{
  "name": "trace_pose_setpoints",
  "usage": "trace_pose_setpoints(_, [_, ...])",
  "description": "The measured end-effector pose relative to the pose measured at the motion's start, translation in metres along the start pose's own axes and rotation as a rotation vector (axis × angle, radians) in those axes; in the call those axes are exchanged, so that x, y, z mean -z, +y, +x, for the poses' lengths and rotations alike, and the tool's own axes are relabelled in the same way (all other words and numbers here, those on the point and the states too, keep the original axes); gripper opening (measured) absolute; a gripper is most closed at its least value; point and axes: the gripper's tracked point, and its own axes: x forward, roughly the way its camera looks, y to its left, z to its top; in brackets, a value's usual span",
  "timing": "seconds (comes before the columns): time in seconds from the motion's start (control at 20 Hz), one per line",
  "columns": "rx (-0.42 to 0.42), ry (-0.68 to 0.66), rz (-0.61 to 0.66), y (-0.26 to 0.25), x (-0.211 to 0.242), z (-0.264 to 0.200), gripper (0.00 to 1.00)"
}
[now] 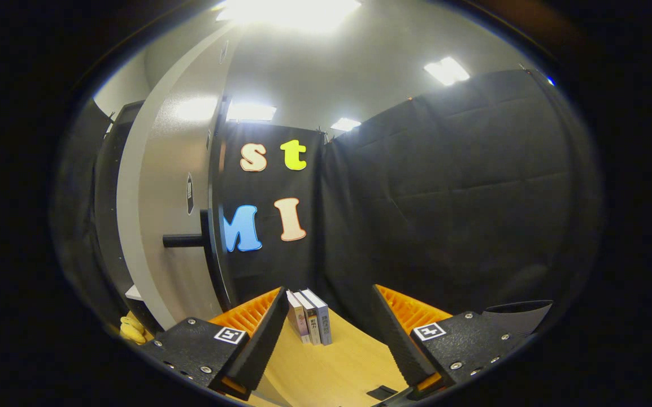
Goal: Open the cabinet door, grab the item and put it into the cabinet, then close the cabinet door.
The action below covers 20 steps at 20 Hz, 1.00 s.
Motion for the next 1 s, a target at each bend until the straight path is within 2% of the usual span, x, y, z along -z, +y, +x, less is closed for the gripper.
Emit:
trace_pose_setpoints(0.25, [-0.029,0.003,0.005,0.017,0.001,-0.009,0.92])
trace_pose_setpoints(1.0, [-0.262,0.026,-0.008,0.118,0.006,-0.046,0.92])
